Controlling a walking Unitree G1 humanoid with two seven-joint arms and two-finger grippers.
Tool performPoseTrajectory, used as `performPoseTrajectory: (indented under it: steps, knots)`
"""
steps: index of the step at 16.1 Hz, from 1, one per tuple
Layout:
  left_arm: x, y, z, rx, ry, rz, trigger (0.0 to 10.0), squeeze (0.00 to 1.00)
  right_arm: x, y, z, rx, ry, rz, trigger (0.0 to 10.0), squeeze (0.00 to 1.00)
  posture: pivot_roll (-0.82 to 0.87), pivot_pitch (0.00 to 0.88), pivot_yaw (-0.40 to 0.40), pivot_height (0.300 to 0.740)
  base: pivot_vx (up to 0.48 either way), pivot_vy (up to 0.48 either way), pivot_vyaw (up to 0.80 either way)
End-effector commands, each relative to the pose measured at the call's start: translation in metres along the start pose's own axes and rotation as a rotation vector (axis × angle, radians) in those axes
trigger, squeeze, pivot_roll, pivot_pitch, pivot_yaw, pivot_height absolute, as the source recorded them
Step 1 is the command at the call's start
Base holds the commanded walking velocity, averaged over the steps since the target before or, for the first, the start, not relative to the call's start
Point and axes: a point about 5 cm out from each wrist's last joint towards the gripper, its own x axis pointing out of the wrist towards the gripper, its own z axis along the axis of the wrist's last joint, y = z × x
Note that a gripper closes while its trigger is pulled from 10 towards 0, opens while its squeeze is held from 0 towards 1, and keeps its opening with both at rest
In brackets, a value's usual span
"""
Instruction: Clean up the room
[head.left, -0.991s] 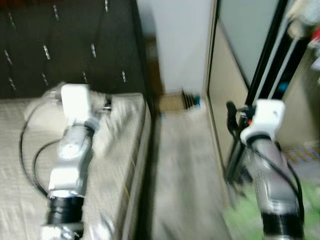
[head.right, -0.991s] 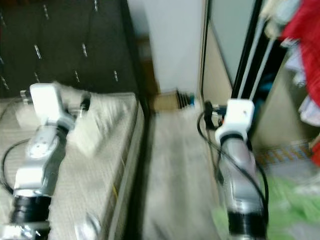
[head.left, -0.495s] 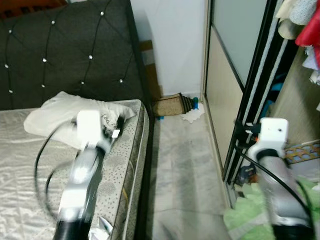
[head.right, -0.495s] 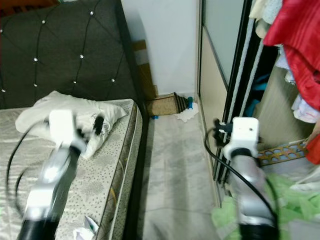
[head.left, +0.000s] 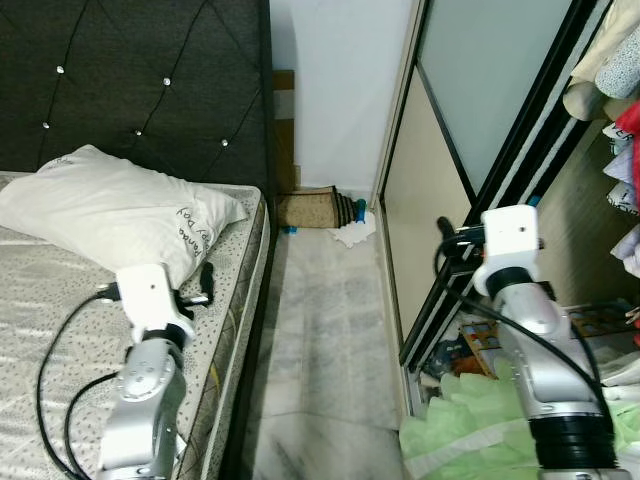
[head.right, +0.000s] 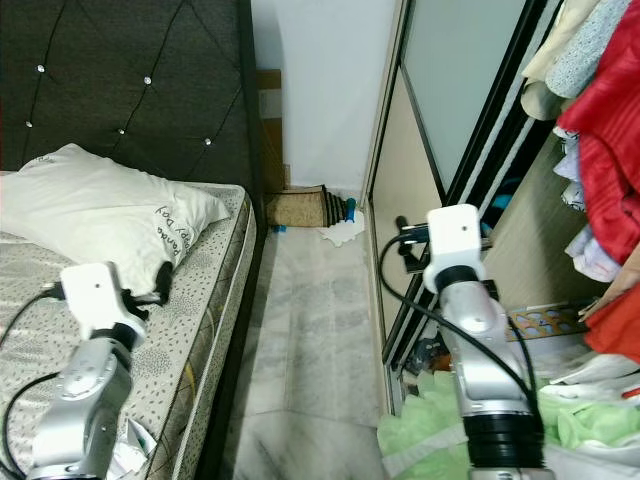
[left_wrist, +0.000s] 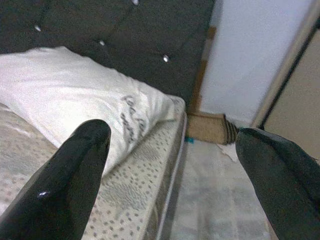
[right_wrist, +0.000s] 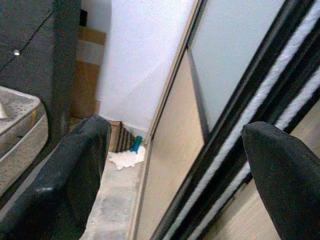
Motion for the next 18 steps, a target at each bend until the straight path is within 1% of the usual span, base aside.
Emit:
performPoseTrajectory:
  steps: [1, 3, 5, 6, 9, 10, 11, 12, 14, 16, 18]
  knots:
    - [0.0, 0.003, 0.006, 0.006, -0.013, 0.016, 10.0, 0.0, 0.0, 0.0, -0.002, 0.003, -0.002, -0.011, 10.0, 0.0, -0.17, 0.0, -0.001, 0.74, 0.0, 0.0, 0.0]
    - [-0.003, 0.003, 0.01, 0.022, -0.03, -0.015, 10.0, 0.0, -0.004, -0.008, -0.01, 0.054, 0.016, -0.066, 10.0, 0.0, -0.16, 0.0, 0.032, 0.74, 0.0, 0.0, 0.0]
    - [-0.009, 0.006, 0.008, 0.023, -0.016, -0.03, 10.0, 0.0, -0.008, -0.013, -0.018, 0.034, 0.033, -0.104, 10.0, 0.0, -0.16, 0.0, 0.059, 0.74, 0.0, 0.0, 0.0]
    - [-0.011, 0.006, 0.005, 0.021, 0.002, -0.039, 10.0, 0.0, -0.01, -0.014, -0.02, 0.018, 0.043, -0.111, 10.0, 0.0, -0.17, 0.0, 0.066, 0.74, 0.0, 0.0, 0.8]
    - [-0.011, -0.004, 0.003, 0.019, -0.003, -0.066, 10.0, 0.0, -0.013, -0.009, -0.025, 0.025, 0.053, -0.093, 10.0, 0.0, -0.18, 0.0, 0.043, 0.74, 0.0, 0.0, 0.8]
    - [-0.008, -0.006, 0.002, -0.004, -0.009, -0.058, 10.0, 0.0, -0.012, -0.002, -0.022, 0.033, 0.051, -0.064, 10.0, 0.0, -0.19, 0.0, 0.042, 0.74, 0.0, 0.0, 0.8]
    - [-0.008, -0.009, 0.003, -0.017, -0.008, -0.063, 10.0, 0.0, -0.012, 0.0, -0.018, 0.023, 0.034, -0.043, 10.0, 0.0, -0.2, 0.0, 0.044, 0.74, 0.0, 0.0, 0.8]
    - [-0.008, -0.011, 0.002, -0.01, -0.008, -0.067, 10.0, 0.0, -0.012, 0.0, -0.017, 0.014, 0.027, -0.037, 10.0, 0.0, -0.2, 0.0, 0.045, 0.74, 0.0, 0.0, 0.8]
    - [-0.011, -0.02, -0.001, 0.005, 0.004, -0.107, 10.0, 0.0, -0.012, -0.001, -0.02, 0.034, 0.034, -0.04, 10.0, 0.0, -0.21, 0.0, 0.059, 0.74, 0.0, 0.0, 0.8]
    - [-0.006, -0.026, 0.004, 0.0, -0.012, -0.129, 10.0, 0.0, -0.01, -0.001, -0.017, 0.053, 0.018, -0.047, 10.0, 0.0, -0.21, 0.0, 0.062, 0.74, 0.0, 0.0, 0.8]
    - [-0.001, -0.029, 0.01, -0.007, -0.035, -0.128, 10.0, 0.0, -0.008, 0.005, -0.013, 0.073, 0.005, -0.024, 10.0, 0.0, -0.21, 0.0, 0.056, 0.74, 0.0, 0.0, 0.8]
